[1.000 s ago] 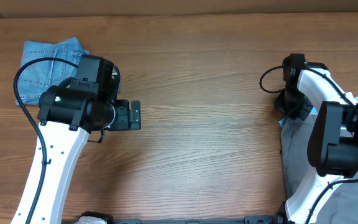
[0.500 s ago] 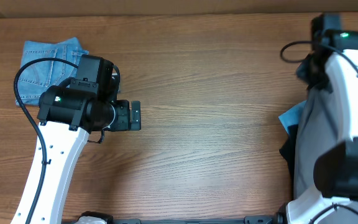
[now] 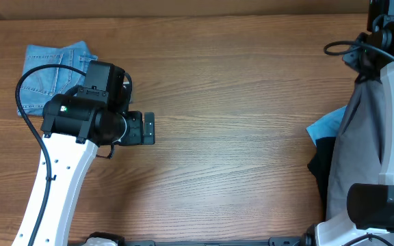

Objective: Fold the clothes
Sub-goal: 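Grasp the grey shorts waistband with the right gripper and lift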

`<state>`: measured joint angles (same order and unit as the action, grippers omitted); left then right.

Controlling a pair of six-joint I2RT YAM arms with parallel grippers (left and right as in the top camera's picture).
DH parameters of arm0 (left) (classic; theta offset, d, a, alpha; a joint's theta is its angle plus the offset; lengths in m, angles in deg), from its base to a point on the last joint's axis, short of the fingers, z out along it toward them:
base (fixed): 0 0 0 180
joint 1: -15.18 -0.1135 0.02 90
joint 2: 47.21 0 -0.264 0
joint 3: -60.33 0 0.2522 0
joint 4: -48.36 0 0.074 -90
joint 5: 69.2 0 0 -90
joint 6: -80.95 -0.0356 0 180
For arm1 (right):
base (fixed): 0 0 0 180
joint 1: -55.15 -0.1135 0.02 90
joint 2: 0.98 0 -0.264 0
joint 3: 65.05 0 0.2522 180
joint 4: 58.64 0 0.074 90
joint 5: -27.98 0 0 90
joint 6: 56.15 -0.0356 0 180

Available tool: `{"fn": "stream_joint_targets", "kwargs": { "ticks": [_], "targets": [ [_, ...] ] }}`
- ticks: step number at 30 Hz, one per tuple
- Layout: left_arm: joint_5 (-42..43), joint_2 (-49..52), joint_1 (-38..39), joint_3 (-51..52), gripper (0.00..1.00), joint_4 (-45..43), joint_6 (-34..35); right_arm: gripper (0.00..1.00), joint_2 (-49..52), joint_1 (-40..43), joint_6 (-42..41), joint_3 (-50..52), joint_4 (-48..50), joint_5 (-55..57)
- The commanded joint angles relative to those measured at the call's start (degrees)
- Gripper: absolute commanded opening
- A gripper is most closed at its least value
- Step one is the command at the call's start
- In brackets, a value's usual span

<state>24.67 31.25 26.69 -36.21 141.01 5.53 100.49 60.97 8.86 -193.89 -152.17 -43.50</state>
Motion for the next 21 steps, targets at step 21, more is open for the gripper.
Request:
{"fn": "stream_joint_targets", "kwargs": {
  "ticks": [21],
  "targets": [
    [-0.85, -0.24, -17.53, -26.4, 1.0, 10.84, 0.81, 0.25, 0.33, -34.58, -0.61, -10.19, 4.48, -4.02]
  ]
}}
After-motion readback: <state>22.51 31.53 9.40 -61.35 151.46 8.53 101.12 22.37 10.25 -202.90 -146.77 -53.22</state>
